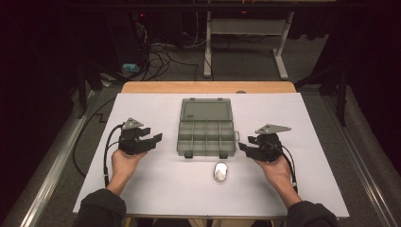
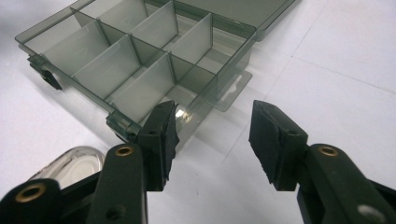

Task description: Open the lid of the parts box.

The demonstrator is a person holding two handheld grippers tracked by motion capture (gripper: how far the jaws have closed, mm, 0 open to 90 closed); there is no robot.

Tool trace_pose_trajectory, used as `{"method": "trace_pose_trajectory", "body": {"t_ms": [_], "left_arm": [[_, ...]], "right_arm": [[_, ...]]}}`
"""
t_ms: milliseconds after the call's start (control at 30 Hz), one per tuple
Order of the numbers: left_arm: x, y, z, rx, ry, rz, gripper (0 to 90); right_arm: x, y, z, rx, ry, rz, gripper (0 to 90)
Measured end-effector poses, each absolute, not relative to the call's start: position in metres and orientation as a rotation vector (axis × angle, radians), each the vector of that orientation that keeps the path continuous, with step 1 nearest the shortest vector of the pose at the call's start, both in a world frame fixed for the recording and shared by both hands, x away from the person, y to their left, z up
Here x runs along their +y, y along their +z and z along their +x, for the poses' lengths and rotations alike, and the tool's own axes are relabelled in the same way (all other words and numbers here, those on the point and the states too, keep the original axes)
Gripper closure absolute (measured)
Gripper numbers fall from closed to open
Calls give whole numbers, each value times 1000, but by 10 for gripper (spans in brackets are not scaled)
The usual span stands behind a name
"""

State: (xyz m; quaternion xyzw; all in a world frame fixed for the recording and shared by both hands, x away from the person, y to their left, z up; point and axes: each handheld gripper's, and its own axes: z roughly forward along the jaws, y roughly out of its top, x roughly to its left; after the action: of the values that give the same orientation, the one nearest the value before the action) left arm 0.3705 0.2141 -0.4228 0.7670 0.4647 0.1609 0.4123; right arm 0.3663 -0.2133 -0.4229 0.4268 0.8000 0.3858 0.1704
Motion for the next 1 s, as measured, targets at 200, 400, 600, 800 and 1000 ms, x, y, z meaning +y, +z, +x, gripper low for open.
{"method": "trace_pose_trajectory", "body": {"t_ms": [200,400,600,800,1000], "left_arm": [[217,-424,356,1157,435,1924,413],[221,-428,343,1144,440,1903,403],[228,-431,332,1141,448,1876,393],[232,-435,322,1140,451,1869,386],[234,-438,314,1133,450,1860,380]], "right_arm": [[-224,-423,356,2254,1133,1195,472],[-235,-425,344,2233,1164,1195,444],[-245,-427,334,2204,1190,1197,427],[-256,-432,324,2173,1206,1198,416],[-267,-436,314,2134,1233,1212,402]]}}
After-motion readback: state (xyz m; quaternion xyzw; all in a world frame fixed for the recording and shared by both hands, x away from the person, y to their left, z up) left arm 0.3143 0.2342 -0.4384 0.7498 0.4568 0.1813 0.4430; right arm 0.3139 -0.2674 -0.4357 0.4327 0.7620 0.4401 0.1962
